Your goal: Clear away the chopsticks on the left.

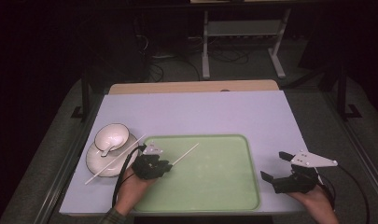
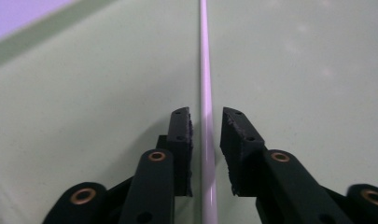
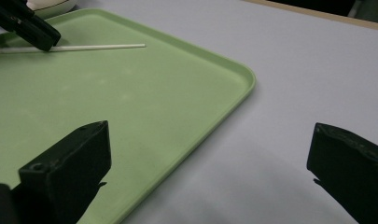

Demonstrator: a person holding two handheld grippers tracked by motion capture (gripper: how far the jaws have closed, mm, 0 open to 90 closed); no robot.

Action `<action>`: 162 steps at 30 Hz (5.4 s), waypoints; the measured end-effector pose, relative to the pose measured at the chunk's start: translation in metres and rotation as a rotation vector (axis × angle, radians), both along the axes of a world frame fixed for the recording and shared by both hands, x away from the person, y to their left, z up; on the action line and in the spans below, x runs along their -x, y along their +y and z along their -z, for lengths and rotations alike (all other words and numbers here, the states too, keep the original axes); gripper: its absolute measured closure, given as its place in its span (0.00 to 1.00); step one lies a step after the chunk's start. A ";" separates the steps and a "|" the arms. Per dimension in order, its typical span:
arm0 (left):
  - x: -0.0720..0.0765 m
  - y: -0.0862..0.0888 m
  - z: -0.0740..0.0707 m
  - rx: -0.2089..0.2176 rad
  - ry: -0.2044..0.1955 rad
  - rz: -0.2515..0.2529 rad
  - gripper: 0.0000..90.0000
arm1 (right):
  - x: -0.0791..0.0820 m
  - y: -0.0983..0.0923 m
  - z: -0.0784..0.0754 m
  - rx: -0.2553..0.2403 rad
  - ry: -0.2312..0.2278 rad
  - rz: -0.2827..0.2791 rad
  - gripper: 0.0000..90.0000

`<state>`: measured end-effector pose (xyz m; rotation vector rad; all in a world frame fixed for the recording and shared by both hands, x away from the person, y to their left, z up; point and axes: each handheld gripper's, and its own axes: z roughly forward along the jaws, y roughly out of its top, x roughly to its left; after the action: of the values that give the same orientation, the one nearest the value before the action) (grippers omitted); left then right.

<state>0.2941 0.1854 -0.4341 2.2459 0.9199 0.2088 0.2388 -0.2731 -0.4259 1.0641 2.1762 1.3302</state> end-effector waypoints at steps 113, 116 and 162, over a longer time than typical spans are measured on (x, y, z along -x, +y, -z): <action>-0.096 -0.008 0.003 0.013 0.034 -0.042 1.00 | 0.001 0.000 0.000 0.003 0.003 0.009 0.00; -0.090 -0.007 -0.002 0.033 0.026 -0.029 1.00 | 0.001 0.000 0.000 -0.001 0.002 0.011 0.00; -0.009 0.040 0.004 0.048 0.068 -0.002 1.00 | 0.001 0.002 0.002 0.006 0.006 0.006 0.00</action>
<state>0.3035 0.2250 -0.4377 2.2202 0.9524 0.1111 0.2377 -0.2707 -0.4278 1.0726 2.1777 1.3194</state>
